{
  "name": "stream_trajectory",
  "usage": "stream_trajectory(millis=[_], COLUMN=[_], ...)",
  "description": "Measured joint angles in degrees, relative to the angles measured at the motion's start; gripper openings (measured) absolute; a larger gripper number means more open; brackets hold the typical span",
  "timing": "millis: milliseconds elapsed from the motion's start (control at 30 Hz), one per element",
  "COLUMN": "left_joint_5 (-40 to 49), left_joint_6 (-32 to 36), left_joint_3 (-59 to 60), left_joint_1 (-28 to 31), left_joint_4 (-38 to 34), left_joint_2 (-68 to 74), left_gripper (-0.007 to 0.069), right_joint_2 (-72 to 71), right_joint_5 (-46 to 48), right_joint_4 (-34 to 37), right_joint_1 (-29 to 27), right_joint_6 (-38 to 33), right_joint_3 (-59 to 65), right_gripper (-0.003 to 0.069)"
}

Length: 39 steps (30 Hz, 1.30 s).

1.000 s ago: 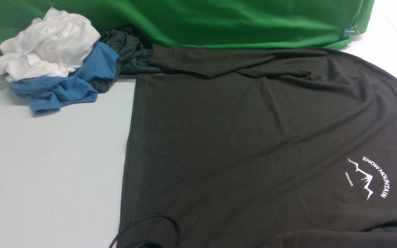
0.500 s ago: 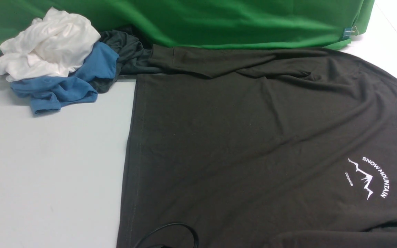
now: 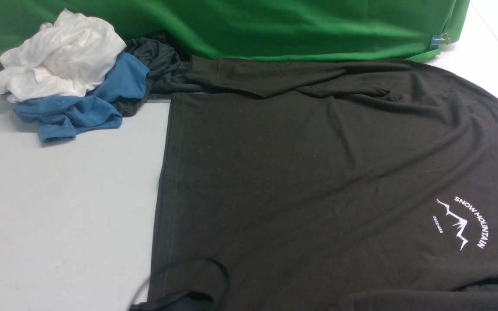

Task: Fold a long-sleeved shirt on a white desktop.
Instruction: 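Grasp the left edge of the dark T-shirt lying flat on the table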

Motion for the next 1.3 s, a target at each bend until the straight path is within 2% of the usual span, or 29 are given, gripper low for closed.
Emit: stream_trajectory(millis=[67,100,133,200,267,367,567,667,700,767,867,967,1300], left_joint_5=[-0.2,-0.3,-1.0,-2.6,-4.1,-6.1,-9.2,-10.1,-10.1,-10.3,-8.4,-3.9,-1.7], left_joint_6=[0.4,0.5,1.6,3.5,4.6,4.8,2.5,-0.6,-0.8,-1.5,-1.8,-3.2,-7.6], left_joint_3=[-0.1,-0.1,0.3,1.0,1.7,1.9,1.4,1.4,1.4,1.4,1.2,0.6,-0.8], left_joint_1=[0.0,-0.1,-0.2,-1.0,-2.2,-3.8,-5.3,-5.3,-5.3,-5.2,-5.2,-5.2,-4.5], left_joint_4=[-4.1,-4.3,-5.3,-5.6,-5.7,-3.8,1.3,3.4,3.7,4.8,4.7,4.4,6.5], left_joint_2=[-0.4,-0.4,0.1,1.3,3.2,5.7,7.5,7.7,7.7,7.0,6.1,3.5,-1.7], left_gripper=[0.0321,0.033,0.0386,0.045,0.0484,0.049,0.0397,0.027,0.0262,0.0146,0.0044,0.0017,0.0018], right_joint_2=[1.1,1.1,1.4,1.7,1.7,1.7,1.7,1.7,1.7,1.7,1.7,1.7,1.7], right_joint_5=[2.9,3.0,3.4,3.7,3.7,3.6,3.1,3.0,3.0,3.0,3.0,3.0,3.0], right_joint_4=[0.7,0.7,1.0,0.7,1.1,1.1,1.1,1.1,1.1,1.1,1.1,1.1,1.1], right_joint_1=[0.0,0.0,0.0,0.0,0.0,0.0,0.0,0.0,0.0,0.0,0.0,0.0,0.0], right_joint_6=[-2.6,-2.7,-3.4,-4.3,-4.7,-5.0,-6.2,-6.4,-6.4,-6.4,-6.4,-6.4,-5.8], right_joint_3=[-0.2,-0.2,-0.2,-0.4,-0.5,-0.5,-0.6,-0.6,-0.6,-0.6,-0.6,-0.6,-0.6], right_gripper=[0.024,0.024,0.024,0.024,0.024,0.024,0.024,0.024,0.024,0.024,0.024,0.024,0.024])
